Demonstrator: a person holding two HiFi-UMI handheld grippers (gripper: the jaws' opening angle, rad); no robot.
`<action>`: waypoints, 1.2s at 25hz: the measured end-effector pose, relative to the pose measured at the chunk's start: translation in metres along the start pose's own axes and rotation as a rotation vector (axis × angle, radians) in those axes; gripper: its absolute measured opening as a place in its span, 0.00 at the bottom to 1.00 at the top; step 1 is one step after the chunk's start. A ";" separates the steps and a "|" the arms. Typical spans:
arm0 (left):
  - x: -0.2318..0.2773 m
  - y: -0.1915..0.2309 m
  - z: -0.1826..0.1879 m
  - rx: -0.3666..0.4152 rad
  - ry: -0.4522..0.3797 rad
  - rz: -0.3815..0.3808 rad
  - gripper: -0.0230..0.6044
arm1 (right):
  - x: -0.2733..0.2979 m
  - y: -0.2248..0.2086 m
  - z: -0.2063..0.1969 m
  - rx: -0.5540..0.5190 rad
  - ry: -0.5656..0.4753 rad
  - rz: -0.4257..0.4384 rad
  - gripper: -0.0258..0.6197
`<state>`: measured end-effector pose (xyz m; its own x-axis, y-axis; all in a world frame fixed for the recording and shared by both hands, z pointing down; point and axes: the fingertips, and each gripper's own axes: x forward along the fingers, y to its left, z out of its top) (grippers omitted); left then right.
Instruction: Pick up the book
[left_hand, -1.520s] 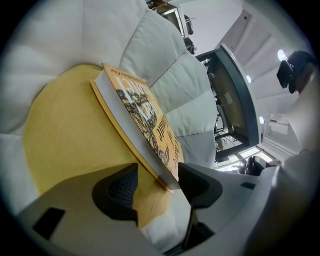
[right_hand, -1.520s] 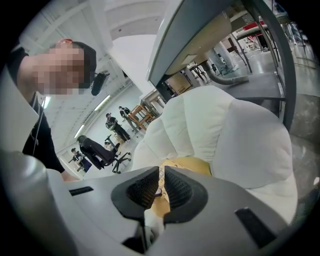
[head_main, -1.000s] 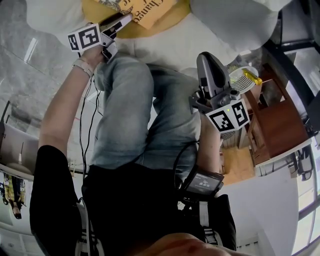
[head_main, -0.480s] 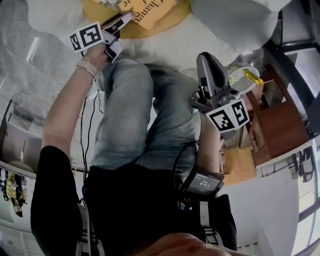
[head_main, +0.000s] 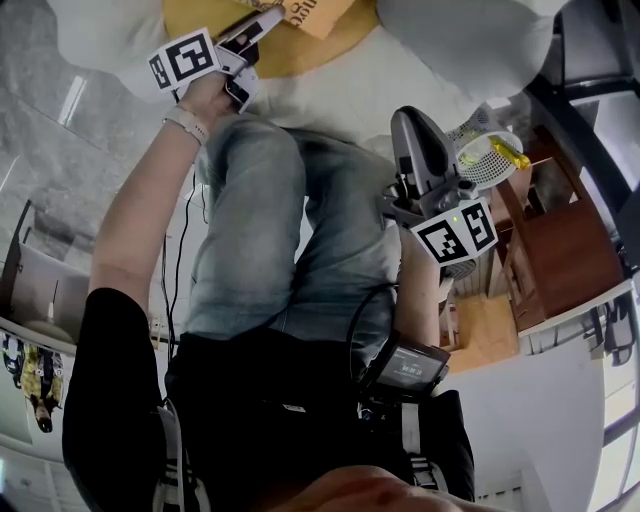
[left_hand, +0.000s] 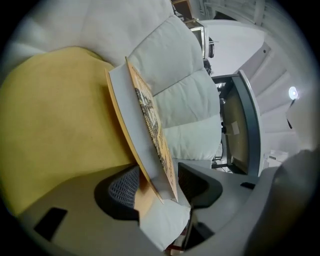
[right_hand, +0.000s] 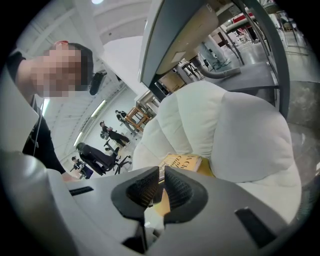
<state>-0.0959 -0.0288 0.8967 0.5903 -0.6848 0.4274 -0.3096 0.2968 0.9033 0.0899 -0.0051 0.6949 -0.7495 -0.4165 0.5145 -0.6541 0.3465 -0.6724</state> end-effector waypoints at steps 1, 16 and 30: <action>0.009 -0.002 0.001 -0.010 0.001 -0.006 0.42 | -0.002 -0.004 0.002 0.002 -0.005 -0.002 0.12; 0.058 0.001 -0.009 -0.103 -0.065 0.027 0.42 | -0.030 -0.036 0.003 0.061 -0.067 -0.041 0.12; 0.055 -0.003 -0.004 -0.148 -0.118 0.041 0.30 | -0.039 -0.033 0.005 0.097 -0.080 -0.049 0.12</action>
<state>-0.0596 -0.0648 0.9180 0.4848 -0.7409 0.4648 -0.2134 0.4152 0.8843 0.1414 -0.0044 0.6947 -0.7040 -0.4978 0.5065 -0.6737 0.2427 -0.6980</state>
